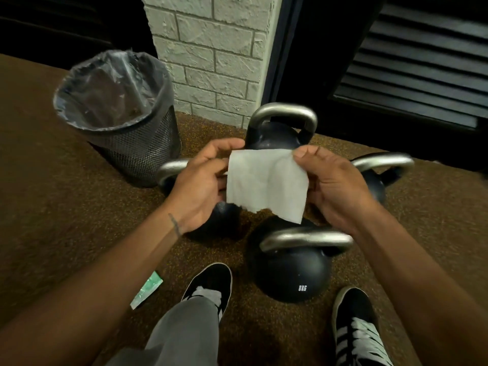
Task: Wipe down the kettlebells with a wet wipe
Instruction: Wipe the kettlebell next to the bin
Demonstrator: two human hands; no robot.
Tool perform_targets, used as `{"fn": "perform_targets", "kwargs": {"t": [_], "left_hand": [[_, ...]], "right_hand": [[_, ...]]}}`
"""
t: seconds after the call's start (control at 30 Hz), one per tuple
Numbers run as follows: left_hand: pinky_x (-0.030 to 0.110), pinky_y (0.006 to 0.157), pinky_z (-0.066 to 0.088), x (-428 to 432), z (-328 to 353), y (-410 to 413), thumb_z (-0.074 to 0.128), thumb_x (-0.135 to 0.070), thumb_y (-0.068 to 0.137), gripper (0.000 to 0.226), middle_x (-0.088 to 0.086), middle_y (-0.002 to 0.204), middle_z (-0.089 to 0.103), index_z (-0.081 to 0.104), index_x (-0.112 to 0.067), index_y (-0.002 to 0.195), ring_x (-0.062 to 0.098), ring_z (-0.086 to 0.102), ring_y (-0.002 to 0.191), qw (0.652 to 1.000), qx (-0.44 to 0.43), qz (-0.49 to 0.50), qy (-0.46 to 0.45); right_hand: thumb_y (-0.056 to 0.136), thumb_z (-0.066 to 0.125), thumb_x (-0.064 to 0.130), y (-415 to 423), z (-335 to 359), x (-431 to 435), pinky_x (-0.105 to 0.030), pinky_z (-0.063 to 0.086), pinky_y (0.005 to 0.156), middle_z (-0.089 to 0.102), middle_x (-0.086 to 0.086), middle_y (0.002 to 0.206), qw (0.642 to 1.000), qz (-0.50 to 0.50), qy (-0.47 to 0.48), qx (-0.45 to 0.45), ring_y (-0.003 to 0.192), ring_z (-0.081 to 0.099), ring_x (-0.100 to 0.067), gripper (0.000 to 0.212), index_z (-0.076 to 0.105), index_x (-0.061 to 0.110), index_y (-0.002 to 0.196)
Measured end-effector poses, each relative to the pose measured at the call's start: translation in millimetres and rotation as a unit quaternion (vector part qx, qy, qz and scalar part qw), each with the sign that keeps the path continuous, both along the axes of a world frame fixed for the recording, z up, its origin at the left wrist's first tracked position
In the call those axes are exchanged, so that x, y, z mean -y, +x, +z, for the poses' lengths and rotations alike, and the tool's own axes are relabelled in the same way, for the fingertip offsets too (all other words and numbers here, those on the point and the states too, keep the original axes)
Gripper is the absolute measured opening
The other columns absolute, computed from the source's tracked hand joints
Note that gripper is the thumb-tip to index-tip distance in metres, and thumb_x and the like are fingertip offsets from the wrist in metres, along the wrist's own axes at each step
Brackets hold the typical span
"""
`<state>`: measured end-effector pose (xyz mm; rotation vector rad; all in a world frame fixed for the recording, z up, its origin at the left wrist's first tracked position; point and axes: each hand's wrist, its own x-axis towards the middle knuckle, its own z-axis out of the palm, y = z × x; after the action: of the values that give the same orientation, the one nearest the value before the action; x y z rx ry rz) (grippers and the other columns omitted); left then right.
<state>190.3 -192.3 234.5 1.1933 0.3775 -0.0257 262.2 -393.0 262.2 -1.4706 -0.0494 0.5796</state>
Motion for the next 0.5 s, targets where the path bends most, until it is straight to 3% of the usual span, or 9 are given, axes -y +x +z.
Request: {"fn": "perform_targets", "kwargs": {"t": [0.1,0.17,0.23,0.3,0.37,0.5], "left_hand": [[0.052,0.096,0.050,-4,3,4,0.038,-0.054,0.099,0.043,0.006,0.118,0.075,0.060,-0.033,0.130,0.028,0.070,0.108,0.998,-0.016,-0.061,0.006],[0.035,0.089,0.057,-4,8,11,0.061,-0.064,0.086,0.055,-0.002,0.119,0.074,0.062,-0.033,0.131,0.016,0.070,0.108,0.984,0.018,-0.133,0.117],[0.027,0.085,0.057,0,14,19,0.085,-0.041,0.076,0.045,-0.003,0.109,0.076,0.073,-0.023,0.116,0.010,0.071,0.101,0.963,0.032,-0.197,0.184],[0.033,0.086,0.055,1,17,25,0.084,-0.025,0.064,0.026,0.001,0.093,0.076,0.078,-0.020,0.088,0.014,0.071,0.091,0.964,0.024,-0.209,0.162],[0.033,0.084,0.055,-1,16,28,0.083,-0.021,0.061,0.014,0.000,0.085,0.075,0.077,-0.020,0.074,0.015,0.070,0.087,0.968,0.021,-0.218,0.118],[0.029,0.083,0.058,1,13,27,0.080,-0.015,0.063,0.021,-0.001,0.090,0.075,0.076,-0.020,0.083,0.014,0.070,0.091,0.970,0.037,-0.233,0.052]], "right_hand": [[0.097,0.064,0.024,4,2,0,-0.033,0.051,0.074,0.069,0.005,0.084,0.998,0.044,-0.037,0.028,0.079,0.065,-0.012,0.008,0.067,0.023,0.090],[0.096,0.065,0.022,7,3,1,-0.027,0.050,0.068,0.069,0.006,0.083,0.994,0.083,-0.057,0.049,0.075,0.064,-0.009,0.006,0.068,0.022,0.092],[0.096,0.065,0.022,12,6,2,-0.026,0.051,0.068,0.070,0.004,0.086,0.990,0.117,-0.063,0.053,0.078,0.064,-0.010,0.003,0.068,0.020,0.095],[0.091,0.067,0.023,18,8,2,-0.029,0.054,0.072,0.069,0.002,0.091,0.992,0.121,-0.028,0.020,0.082,0.066,-0.013,0.008,0.067,0.021,0.098],[0.083,0.069,0.024,24,9,2,-0.032,0.058,0.073,0.069,-0.001,0.094,0.995,0.097,0.021,-0.032,0.083,0.068,-0.015,0.020,0.065,0.020,0.103],[0.078,0.071,0.025,21,0,-1,-0.035,0.061,0.073,0.070,-0.006,0.099,0.993,0.072,0.041,-0.086,0.087,0.068,-0.019,0.027,0.064,0.017,0.103]]}}
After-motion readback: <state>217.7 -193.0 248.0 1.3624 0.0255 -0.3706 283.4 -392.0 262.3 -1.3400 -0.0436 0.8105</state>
